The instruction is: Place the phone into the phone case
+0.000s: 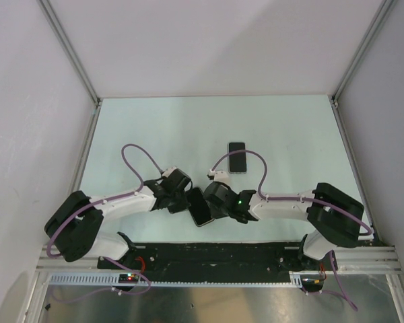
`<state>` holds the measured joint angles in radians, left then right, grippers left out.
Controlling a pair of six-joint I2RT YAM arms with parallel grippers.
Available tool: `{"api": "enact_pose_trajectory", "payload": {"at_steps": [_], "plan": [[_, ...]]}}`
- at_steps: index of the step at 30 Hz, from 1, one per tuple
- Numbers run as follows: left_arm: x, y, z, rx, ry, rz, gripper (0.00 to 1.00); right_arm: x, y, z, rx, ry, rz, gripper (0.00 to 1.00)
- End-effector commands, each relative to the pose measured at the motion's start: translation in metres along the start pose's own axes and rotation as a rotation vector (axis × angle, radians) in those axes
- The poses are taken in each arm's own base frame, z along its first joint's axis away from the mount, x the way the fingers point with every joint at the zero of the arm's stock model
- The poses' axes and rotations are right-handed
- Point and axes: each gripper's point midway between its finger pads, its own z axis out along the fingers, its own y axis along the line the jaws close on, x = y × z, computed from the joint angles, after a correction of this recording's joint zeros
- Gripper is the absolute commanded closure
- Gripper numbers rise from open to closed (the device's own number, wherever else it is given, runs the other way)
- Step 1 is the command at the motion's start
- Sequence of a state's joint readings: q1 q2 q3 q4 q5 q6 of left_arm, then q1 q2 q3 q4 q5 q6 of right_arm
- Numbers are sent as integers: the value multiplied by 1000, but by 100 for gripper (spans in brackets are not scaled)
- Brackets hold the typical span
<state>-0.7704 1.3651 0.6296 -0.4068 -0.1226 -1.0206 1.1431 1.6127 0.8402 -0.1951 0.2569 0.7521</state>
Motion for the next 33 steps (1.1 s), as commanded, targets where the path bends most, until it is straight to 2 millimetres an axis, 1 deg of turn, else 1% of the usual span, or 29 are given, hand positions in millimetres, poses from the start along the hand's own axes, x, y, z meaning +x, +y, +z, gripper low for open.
{"api": "enact_pose_trajectory", "payload": {"at_steps": [1, 8, 12, 16, 19, 21, 25, 27, 30, 33], "plan": [[-4, -8, 3, 12, -11, -6, 100, 97, -24, -1, 6, 347, -22, 91], [-5, -7, 3, 8, -11, -9, 100, 106, -34, 2, 15, 359, -13, 94], [-6, -7, 3, 8, -11, -8, 100, 115, -34, 5, -2, 390, 0, 95], [-7, -8, 3, 12, -13, -3, 100, 113, -38, 6, 22, 388, 3, 95], [-10, -9, 2, 10, -17, -2, 100, 100, -44, 6, 88, 352, -24, 94], [-12, -11, 0, 16, -25, -2, 100, 90, -43, 6, 105, 330, -37, 91], [-23, -11, -10, 21, -58, -5, 100, 71, -32, 7, 87, 292, -53, 83], [-29, -9, -16, 22, -76, -9, 100, 58, -26, 6, 65, 266, -50, 80], [-37, -5, -22, 17, -99, -13, 100, 28, -17, 3, 27, 211, -31, 79], [-44, -5, -27, 20, -114, -14, 100, -6, -8, -4, -24, 153, -7, 78]]}}
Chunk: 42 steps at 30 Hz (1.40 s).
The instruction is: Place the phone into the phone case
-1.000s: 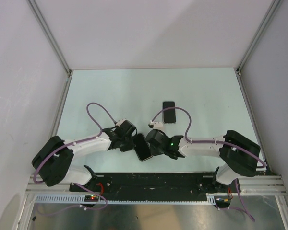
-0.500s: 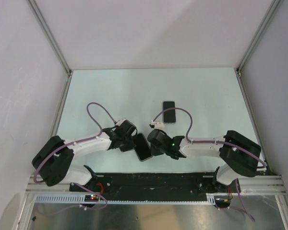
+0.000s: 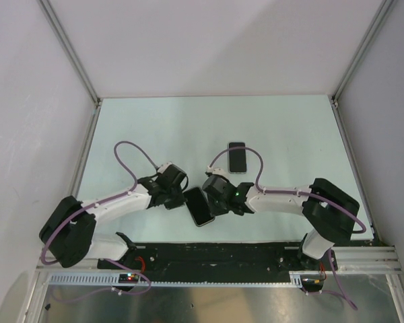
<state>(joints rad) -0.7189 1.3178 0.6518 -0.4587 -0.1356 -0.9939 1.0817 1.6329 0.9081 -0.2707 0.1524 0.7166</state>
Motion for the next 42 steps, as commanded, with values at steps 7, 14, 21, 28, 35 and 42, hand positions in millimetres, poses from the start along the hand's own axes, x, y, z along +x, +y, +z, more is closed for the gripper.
{"api": "enact_pose_trajectory", "payload": {"at_steps": [7, 14, 21, 28, 35, 42], "plan": [[-32, -15, -17, 38, -80, 9, 100, -40, -9, -8, -57, 19, 24, 76], [-31, -14, -15, 33, -76, 4, 100, -40, 0, 4, -152, 61, 26, 75], [-26, -9, -11, 18, -65, 1, 100, -33, 7, 8, -171, 82, 14, 75], [-23, -6, -7, 8, -51, 3, 100, -21, 9, 12, -150, 106, 2, 77], [-20, -4, -4, -1, -44, 5, 100, -5, -6, 18, -69, 133, 11, 88], [-18, -2, 0, -15, -33, 13, 100, 25, -29, 26, 62, 161, -39, 90]]}}
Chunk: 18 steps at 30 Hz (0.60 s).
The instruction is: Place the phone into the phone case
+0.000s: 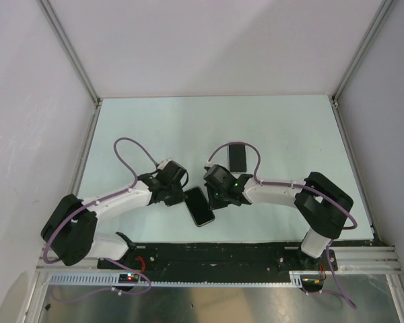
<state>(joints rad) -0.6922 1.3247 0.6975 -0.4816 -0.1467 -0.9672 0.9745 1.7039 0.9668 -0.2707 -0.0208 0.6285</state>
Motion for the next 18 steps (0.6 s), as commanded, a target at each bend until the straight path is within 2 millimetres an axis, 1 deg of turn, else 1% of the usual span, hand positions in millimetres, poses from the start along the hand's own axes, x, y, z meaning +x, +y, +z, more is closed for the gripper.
{"api": "enact_pose_trajectory", "payload": {"at_steps": [1, 5, 8, 11, 13, 15, 18], "plan": [[-2, 3, 5, -16, -5, 14, 100, 42, -29, 17, 150, 80, -35, 90], [0, 4, 10, -28, 4, 18, 100, 59, -36, 24, 210, 101, -57, 90], [0, 2, 14, -29, 14, 19, 100, 64, -34, 27, 215, 106, -57, 90], [0, -1, 16, -22, 18, 18, 100, 62, -31, 25, 206, 95, -52, 90], [1, -5, 14, -7, 20, 15, 100, 58, -27, 23, 197, 84, -49, 90], [7, -9, 9, 17, 25, 18, 100, 55, -25, 21, 189, 78, -49, 89], [22, -16, 2, 48, 34, 16, 99, 52, -22, 19, 174, 73, -45, 89]]}}
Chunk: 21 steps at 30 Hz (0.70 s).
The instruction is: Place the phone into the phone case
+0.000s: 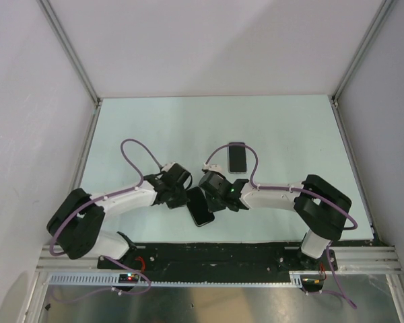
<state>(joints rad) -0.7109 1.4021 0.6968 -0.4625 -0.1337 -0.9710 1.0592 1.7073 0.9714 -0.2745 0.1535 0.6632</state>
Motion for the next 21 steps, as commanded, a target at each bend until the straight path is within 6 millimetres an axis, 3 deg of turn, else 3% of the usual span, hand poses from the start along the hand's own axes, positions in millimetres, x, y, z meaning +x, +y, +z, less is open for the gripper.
{"api": "enact_pose_trajectory", "payload": {"at_steps": [1, 5, 9, 21], "plan": [[13, -21, -15, 91, -15, -23, 96, 52, -21, 14, 70, 158, -16, 89], [27, -16, -18, 85, -35, -116, 87, 46, -20, 8, 57, 146, 1, 89], [37, -26, -23, 109, -43, -173, 82, 41, -13, 4, -5, 143, 34, 89], [50, -41, -28, 146, -27, -161, 82, 32, -7, 3, -73, 144, 63, 89]]}}
